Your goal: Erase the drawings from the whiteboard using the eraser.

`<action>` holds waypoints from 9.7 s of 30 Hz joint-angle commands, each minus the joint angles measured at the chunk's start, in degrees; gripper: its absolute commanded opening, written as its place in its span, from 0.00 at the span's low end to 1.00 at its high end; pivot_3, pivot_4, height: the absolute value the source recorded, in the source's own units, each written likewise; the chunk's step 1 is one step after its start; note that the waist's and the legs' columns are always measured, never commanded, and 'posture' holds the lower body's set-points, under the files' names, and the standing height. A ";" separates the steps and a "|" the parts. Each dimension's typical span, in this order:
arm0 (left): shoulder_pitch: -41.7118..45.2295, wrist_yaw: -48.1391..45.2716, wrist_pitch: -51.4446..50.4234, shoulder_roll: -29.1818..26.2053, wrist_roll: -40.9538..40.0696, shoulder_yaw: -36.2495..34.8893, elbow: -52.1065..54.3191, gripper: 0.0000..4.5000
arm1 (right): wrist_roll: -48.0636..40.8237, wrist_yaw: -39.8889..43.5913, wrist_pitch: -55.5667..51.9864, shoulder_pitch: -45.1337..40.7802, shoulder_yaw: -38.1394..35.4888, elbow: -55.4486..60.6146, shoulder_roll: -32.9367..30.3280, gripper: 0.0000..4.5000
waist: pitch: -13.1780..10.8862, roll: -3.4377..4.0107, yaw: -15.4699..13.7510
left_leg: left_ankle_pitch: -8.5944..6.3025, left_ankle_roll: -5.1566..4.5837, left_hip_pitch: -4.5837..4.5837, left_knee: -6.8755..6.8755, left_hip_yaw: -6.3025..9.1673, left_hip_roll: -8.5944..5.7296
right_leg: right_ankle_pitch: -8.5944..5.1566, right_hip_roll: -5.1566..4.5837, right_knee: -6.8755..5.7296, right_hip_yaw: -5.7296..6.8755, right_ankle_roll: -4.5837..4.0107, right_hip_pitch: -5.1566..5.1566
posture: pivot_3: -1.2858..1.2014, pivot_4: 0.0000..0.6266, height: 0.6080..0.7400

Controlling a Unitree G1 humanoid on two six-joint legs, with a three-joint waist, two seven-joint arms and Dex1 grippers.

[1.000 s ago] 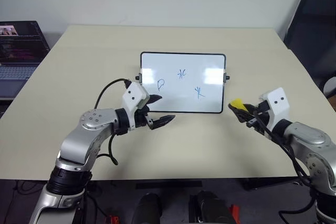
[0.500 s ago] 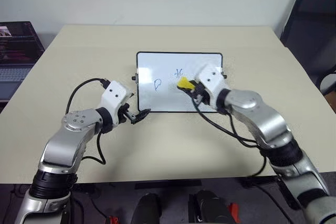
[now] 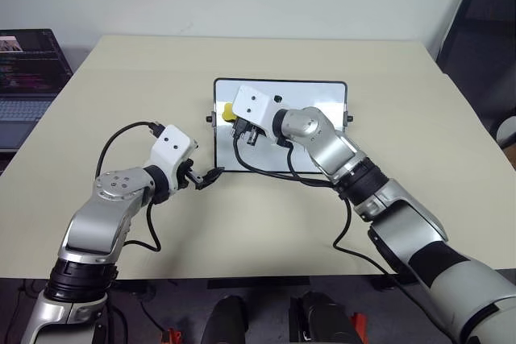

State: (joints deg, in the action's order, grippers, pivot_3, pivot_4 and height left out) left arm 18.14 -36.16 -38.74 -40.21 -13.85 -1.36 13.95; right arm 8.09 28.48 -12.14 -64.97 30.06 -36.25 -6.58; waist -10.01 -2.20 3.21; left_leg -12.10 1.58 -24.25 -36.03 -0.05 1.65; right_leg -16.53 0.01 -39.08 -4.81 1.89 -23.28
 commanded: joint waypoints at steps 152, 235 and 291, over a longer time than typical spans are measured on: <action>0.89 -12.59 10.62 5.90 -4.88 5.17 1.52 1.00 | 4.92 -9.76 -7.96 26.96 -13.72 23.37 -13.41 0.19 | 0.00 0.02 0.00 | 0.55 0.38 0.91 -0.04 0.96 0.05 | -0.12 0.47 -0.27 0.78 -0.07 1.14 | 0.52 0.24 1.00; -0.20 1.20 1.61 8.00 -15.09 -7.32 6.81 1.00 | -16.71 -1.98 -10.14 51.16 -25.50 61.64 -8.03 0.19 | -0.15 0.20 -0.89 | 0.40 0.49 0.39 0.20 1.33 0.04 | -0.31 0.39 0.19 0.93 -0.16 0.93 | 0.52 0.24 1.00; -0.61 -6.27 7.77 5.03 -9.34 -1.16 2.63 1.00 | 9.04 -5.58 -2.43 10.92 -12.56 10.80 -9.31 0.19 | -0.19 0.24 -0.08 | 0.41 0.51 0.46 0.10 1.40 0.05 | -0.15 0.37 0.06 1.04 -0.46 0.97 | 0.52 0.24 1.00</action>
State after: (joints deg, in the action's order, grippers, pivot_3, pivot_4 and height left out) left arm 16.99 -42.15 -31.45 -35.26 -22.64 -2.54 14.21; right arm 15.68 27.19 -14.75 -51.67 21.00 -24.02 -15.12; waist -10.20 -1.95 3.14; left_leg -11.69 2.09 -23.79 -35.95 1.35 1.70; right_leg -16.68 0.38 -39.03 -3.77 1.44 -22.31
